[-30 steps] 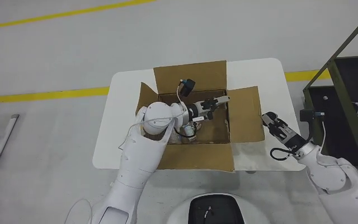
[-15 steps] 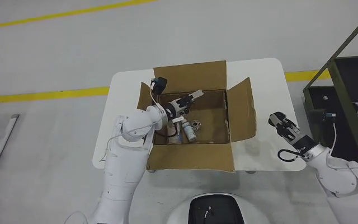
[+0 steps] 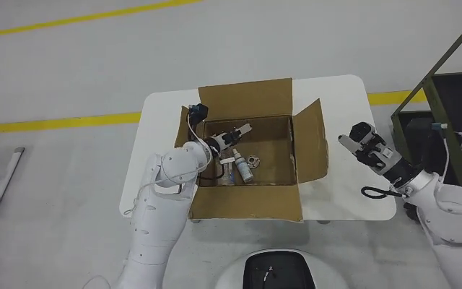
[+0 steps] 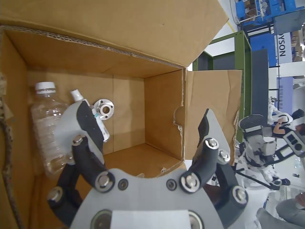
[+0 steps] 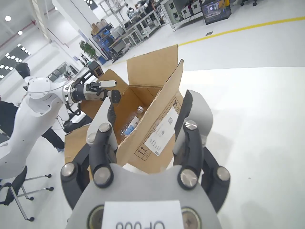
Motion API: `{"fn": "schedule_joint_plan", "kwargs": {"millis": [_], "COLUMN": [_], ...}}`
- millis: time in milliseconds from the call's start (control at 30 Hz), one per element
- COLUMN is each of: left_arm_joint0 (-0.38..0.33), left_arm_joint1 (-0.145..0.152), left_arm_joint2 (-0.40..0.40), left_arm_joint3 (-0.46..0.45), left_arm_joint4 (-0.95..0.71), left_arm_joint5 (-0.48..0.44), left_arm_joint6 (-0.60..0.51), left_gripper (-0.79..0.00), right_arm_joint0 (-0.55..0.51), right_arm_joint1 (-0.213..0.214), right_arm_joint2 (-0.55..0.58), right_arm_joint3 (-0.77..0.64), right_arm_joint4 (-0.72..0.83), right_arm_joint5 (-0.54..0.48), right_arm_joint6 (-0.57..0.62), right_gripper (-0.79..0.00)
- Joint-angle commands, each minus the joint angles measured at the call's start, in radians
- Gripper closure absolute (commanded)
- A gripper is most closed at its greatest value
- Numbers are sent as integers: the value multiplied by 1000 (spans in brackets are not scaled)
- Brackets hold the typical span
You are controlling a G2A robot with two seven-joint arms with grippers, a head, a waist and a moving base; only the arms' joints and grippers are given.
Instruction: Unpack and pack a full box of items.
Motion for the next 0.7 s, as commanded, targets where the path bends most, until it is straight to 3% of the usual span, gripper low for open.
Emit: {"fn": "schedule_joint_plan", "kwargs": {"millis": [0, 67, 200, 333, 433, 500, 667], "left_arm_joint0": [0, -1, -1, 1, 3, 5, 8], "left_arm_joint1": [2, 3, 7, 9, 11, 12, 15], "left_arm_joint2": [9, 17, 33, 42, 41, 40, 34], "left_arm_joint3": [0, 3, 7, 13, 18, 22, 30], "left_arm_joint4": [24, 49, 101, 132, 140, 146, 159], "left_arm_joint5": [6, 13, 26, 29, 30, 29, 29], "left_arm_joint6": [-2, -5, -16, -17, -18, -19, -25], "left_gripper": [-785, -785, -785, -785, -785, -785, -785], "right_arm_joint0": [28, 44, 86, 119, 123, 116, 89], "right_arm_joint1": [3, 1, -2, -8, -10, -11, -12], "right_arm_joint2": [-13, -44, -110, -169, -190, -192, -183], "right_arm_joint3": [-16, -31, -4, 35, 60, 74, 110], "right_arm_joint4": [-97, -144, -219, -236, -232, -225, -181], "right_arm_joint5": [46, 74, 127, 160, 175, 184, 179], "right_arm_joint6": [29, 32, 57, 65, 69, 68, 48], "right_gripper": [-514, -526, -388, -336, -206, -25, 0]}}
